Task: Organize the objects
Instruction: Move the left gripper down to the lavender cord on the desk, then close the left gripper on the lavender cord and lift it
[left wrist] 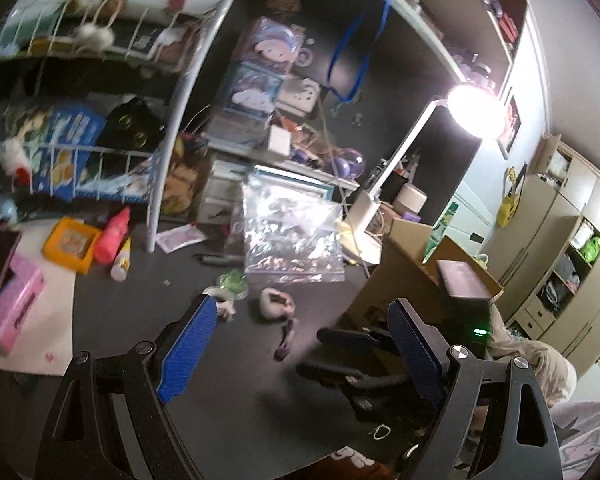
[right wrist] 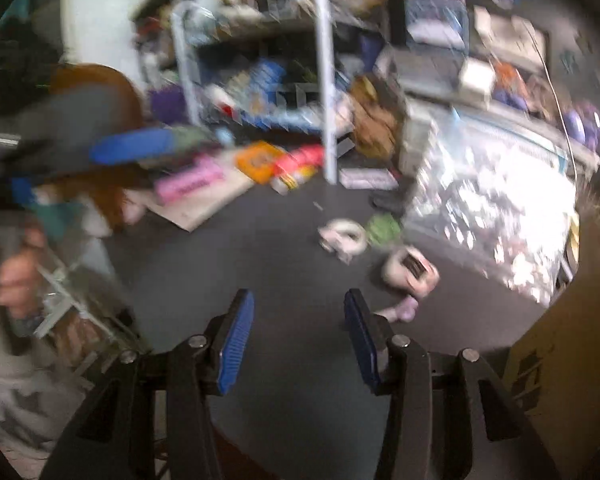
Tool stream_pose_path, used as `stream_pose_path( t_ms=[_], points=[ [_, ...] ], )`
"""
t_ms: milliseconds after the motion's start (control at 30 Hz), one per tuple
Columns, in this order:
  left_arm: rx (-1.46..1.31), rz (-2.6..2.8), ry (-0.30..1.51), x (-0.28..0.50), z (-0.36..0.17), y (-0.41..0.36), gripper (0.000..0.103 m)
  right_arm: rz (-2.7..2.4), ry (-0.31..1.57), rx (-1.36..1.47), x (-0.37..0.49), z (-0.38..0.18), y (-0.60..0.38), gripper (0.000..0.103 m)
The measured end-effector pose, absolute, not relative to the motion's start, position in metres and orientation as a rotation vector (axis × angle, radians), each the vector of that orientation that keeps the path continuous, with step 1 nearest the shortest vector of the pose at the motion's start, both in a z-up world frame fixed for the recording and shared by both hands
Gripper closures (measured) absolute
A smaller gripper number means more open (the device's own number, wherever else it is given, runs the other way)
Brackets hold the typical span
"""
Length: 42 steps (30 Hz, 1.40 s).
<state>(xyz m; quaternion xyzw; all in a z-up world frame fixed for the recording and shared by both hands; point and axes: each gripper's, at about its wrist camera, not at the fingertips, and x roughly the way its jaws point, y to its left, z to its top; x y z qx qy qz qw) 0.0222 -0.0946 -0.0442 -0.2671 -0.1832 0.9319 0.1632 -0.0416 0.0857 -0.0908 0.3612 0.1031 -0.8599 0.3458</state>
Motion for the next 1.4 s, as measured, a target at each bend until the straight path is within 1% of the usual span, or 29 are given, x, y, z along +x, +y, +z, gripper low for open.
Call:
stream_pose_path(
  t_ms=[100,167,367,600,667,733,767,800,833,1000,1033,1067,1233,1400],
  points=[
    [-0.779,2.653,-0.541,0.021,-0.051,-0.100,0.017,-2.284,0.279,1.003,-0.061,-0.111,0.087,0.058],
    [-0.793,2.647,-0.542,0.018,-0.054,-0.101,0.017,-2.315,0.292,1.033,-0.073,-0.121,0.089,0.045],
    [-0.854,2.626,-0.531,0.006,-0.066,-0.097,0.017,-2.338,0.312,1.108,-0.098,-0.145,0.091,0.045],
    [-0.882,2.615,-0.541,-0.001,-0.072,-0.096,0.017,-2.333,0.340,1.116,-0.108,-0.151,0.088,0.045],
    [-0.886,2.612,-0.543,-0.002,-0.073,-0.095,0.017,-2.329,0.344,1.109,-0.108,-0.151,0.087,0.052],
    [-0.890,2.610,-0.542,-0.003,-0.073,-0.094,0.017,-2.323,0.346,1.105,-0.106,-0.150,0.087,0.054],
    [-0.893,2.610,-0.542,-0.004,-0.074,-0.093,0.017,-2.321,0.348,1.103,-0.106,-0.150,0.086,0.059],
    [-0.895,2.608,-0.542,-0.004,-0.074,-0.093,0.017,-2.318,0.347,1.098,-0.105,-0.150,0.087,0.068],
    [-0.898,2.605,-0.541,-0.004,-0.074,-0.092,0.017,-2.316,0.352,1.094,-0.104,-0.149,0.086,0.082],
    [-0.914,2.595,-0.537,-0.005,-0.076,-0.087,0.017,-2.303,0.347,1.095,-0.101,-0.149,0.086,0.084],
    [-0.917,2.596,-0.536,-0.005,-0.077,-0.087,0.017,-2.303,0.346,1.095,-0.100,-0.149,0.086,0.086],
    [-0.918,2.598,-0.536,-0.004,-0.077,-0.087,0.017,-2.302,0.345,1.095,-0.100,-0.149,0.086,0.090],
    [-0.922,2.595,-0.542,-0.003,-0.078,-0.085,0.017,-2.300,0.348,1.071,-0.094,-0.147,0.088,0.092],
    [-0.942,2.589,-0.554,-0.001,-0.083,-0.084,0.017,-2.290,0.325,1.055,-0.087,-0.142,0.090,0.093]
  ],
)
